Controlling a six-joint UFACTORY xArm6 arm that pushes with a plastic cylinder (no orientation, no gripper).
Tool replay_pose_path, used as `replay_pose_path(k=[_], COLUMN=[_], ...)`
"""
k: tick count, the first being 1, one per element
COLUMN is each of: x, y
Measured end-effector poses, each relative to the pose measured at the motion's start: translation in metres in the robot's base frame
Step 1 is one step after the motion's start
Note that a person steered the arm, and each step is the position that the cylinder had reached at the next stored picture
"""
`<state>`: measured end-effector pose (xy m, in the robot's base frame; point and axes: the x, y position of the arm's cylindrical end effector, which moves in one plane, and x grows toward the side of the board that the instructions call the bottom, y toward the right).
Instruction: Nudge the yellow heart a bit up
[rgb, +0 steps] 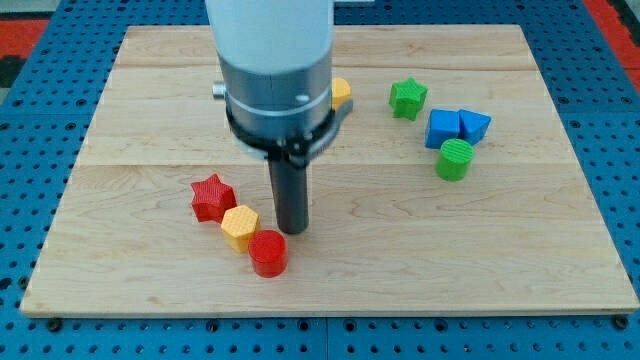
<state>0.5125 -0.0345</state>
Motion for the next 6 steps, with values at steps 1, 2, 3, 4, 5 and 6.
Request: replay_pose_path(k=[1,2,3,4,5,6], x=[-0.064,-0.038,-0.008,-0.044,-0.093,-0.129], y=[-0.034,-0.104,-0.077,-0.075,0.011,0.075])
